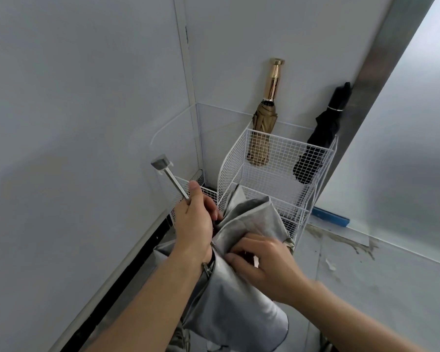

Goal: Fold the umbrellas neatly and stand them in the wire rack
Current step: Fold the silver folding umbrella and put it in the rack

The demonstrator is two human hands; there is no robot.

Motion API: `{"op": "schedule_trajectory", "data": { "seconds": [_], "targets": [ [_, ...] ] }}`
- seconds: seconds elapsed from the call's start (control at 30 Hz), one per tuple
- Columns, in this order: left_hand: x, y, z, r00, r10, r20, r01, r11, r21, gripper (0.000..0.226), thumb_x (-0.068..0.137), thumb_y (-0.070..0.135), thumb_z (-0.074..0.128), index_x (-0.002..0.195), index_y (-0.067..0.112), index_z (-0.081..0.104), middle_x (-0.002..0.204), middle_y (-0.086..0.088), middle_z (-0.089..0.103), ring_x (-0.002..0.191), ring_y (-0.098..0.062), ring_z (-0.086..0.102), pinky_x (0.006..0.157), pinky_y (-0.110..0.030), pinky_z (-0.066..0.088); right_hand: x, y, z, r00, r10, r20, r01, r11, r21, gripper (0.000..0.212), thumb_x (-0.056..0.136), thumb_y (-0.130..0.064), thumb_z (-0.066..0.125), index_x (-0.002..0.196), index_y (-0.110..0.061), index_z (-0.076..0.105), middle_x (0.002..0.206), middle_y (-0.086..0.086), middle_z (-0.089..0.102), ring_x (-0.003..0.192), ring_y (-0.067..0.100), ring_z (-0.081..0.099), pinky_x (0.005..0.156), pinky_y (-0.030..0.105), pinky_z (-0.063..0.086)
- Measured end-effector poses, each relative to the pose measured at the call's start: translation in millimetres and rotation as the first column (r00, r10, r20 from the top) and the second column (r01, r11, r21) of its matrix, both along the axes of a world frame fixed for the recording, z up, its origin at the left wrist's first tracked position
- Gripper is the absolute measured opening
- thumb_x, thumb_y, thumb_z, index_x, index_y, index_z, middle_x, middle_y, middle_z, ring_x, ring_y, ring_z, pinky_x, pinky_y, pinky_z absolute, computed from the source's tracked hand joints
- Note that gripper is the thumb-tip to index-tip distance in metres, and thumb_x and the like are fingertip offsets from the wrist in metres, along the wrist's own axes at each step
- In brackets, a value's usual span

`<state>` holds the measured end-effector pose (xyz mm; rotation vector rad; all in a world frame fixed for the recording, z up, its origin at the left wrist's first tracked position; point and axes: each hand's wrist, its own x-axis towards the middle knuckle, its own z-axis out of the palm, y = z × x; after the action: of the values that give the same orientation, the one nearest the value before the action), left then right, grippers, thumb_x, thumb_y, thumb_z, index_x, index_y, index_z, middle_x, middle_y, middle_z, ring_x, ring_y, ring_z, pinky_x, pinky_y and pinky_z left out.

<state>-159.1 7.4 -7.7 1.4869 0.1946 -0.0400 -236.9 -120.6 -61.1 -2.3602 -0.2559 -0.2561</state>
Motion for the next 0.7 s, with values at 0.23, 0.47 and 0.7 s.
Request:
{"op": "schedule_trajectory", "data": {
  "seconds": [0.23,0.47,0.7],
  "targets": [
    [0,-3,3,0.998,0.068,-0.004,-0.068,0.993,-0.097,0.066,0.105,0.043,0.035,0.049,0.009,0.042,0.038,0.000,0.041,0.053,-0.022,0.049,0.061,-0.032,0.044,2,0,-8,0.994,-0.090,0.059,0.092,0.995,-0.030,0.029,0.086,-0.053,0.058,0.078,-0.029,0.072,0.075,-0.019,0.065,0.067,-0.005,0.052,0.058,0.018,0.046],
    [-2,-8,10,0.993,0.090,0.073,-0.082,0.990,-0.115,0.075,0.106,0.041,0.034,0.034,0.021,0.037,0.033,0.005,0.031,0.035,-0.012,0.031,0.048,-0.028,0.033,1,-3,3,0.974,-0.120,-0.193,0.109,0.992,-0.067,0.060,0.070,-0.073,0.056,0.117,-0.036,0.059,0.112,-0.024,0.054,0.097,-0.002,0.053,0.081,0.021,0.047],
    [7,2,21,0.967,0.245,0.063,-0.209,0.915,-0.345,0.068,0.106,0.037,0.039,0.041,0.017,0.035,0.037,0.003,0.029,0.033,-0.010,0.030,0.040,-0.018,0.034,9,-22,-4,0.833,-0.147,-0.533,0.016,0.970,-0.241,0.086,0.067,-0.051,0.074,0.143,-0.042,0.033,0.130,-0.012,0.054,0.115,0.016,0.055,0.098,0.039,0.048]
  ]
}}
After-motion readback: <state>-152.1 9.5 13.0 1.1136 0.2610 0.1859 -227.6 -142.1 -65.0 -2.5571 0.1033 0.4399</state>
